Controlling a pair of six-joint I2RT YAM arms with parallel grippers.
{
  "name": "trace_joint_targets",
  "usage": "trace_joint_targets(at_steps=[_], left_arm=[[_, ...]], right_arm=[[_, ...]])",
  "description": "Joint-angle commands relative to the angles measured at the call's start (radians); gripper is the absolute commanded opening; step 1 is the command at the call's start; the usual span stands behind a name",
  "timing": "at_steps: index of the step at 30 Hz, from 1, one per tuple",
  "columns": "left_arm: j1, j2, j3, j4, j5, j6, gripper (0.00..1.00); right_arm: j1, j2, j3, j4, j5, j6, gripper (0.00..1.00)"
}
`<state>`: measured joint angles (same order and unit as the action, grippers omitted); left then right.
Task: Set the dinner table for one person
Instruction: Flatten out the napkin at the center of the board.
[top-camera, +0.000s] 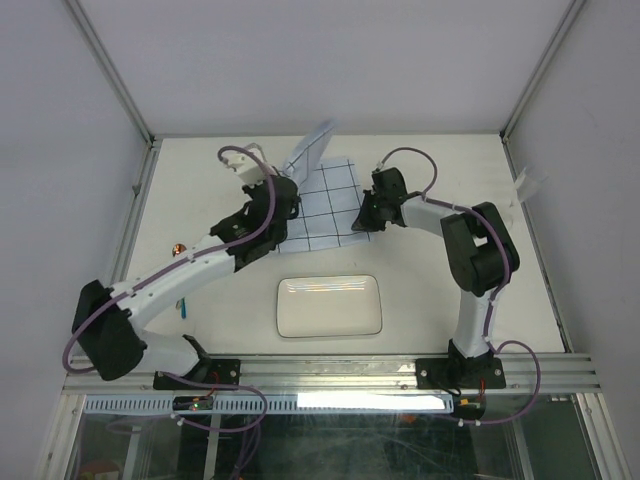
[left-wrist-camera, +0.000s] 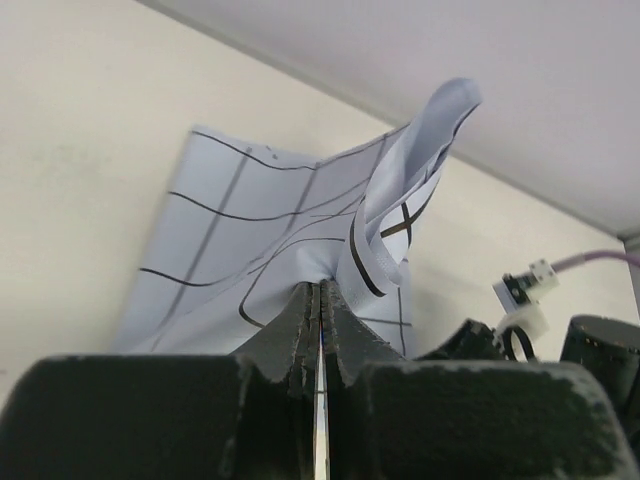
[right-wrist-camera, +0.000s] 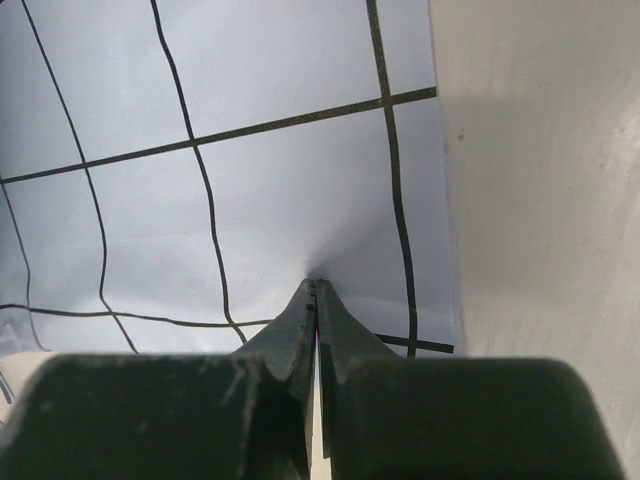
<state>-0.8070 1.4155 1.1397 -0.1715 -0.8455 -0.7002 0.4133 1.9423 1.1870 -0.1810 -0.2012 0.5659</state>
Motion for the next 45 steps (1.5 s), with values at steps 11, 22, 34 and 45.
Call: trace_joint_targets(at_steps=[11, 22, 34, 45], left_arm=[[0.030, -0.399, -0.216, -0.173, -0.311, 0.000, 0.03], [0.030, -0.371, -0.190, -0.538, -0.310, -0.216, 0.14], [0.031, -0.476, -0.138, -0.670, -0.362, -0.261, 0.43], [0.030, -0.314, -0.103, -0.533, -0.395, -0.216, 0.61]], right_arm=[[-0.018, 0.028, 0.055, -0.098, 0.136, -0.050, 0.00], [-0.017, 0.039, 0.065, -0.107, 0.118, -0.060, 0.00], [0.004, 0.060, 0.210, -0.130, 0.112, -0.072, 0.00], [0.044, 0.266, 0.604, -0.163, 0.032, -0.158, 0.00]])
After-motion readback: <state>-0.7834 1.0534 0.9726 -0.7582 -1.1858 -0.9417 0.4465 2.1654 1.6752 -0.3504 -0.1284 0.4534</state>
